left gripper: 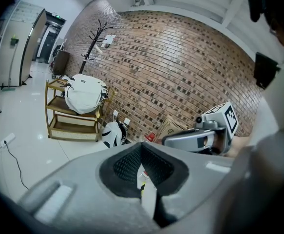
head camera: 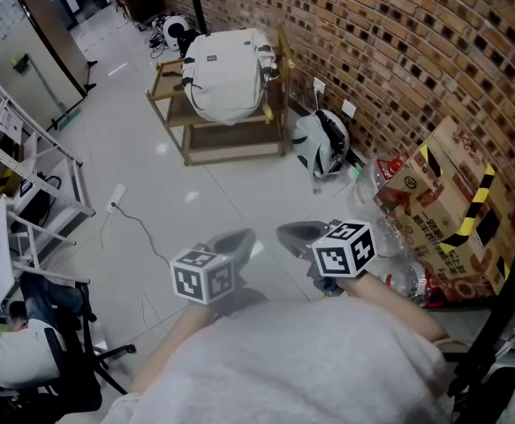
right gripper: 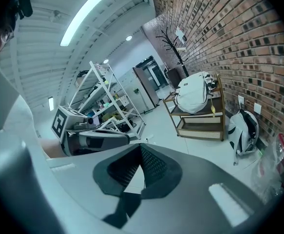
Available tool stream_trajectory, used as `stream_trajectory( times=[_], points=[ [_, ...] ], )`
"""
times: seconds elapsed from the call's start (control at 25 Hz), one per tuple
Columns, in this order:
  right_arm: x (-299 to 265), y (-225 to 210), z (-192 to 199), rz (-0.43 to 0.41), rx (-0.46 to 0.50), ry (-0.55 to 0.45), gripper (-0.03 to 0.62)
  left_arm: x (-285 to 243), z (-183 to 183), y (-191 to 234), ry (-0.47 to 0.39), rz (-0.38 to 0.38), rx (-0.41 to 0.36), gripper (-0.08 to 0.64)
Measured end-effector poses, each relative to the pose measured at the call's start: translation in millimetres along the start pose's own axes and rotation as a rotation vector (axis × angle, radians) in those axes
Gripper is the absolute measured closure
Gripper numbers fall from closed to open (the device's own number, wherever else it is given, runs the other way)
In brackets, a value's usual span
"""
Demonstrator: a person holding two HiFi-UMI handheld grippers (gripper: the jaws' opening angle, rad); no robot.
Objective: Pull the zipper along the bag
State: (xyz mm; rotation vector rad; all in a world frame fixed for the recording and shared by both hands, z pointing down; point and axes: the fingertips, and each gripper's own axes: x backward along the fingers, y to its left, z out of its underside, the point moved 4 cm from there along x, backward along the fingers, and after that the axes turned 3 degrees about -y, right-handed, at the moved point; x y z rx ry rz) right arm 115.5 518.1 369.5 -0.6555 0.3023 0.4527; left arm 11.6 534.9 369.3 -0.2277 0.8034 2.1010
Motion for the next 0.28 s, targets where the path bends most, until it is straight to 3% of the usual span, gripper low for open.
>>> stream_trajectory(
  times=[0.28],
  points=[
    [2.2, -2.5, 4.9, -0.001, -0.003, 0.006, 0.591, -2.9, 3.6, -3.2, -0.003, 0.0, 0.004, 0.558]
  ],
)
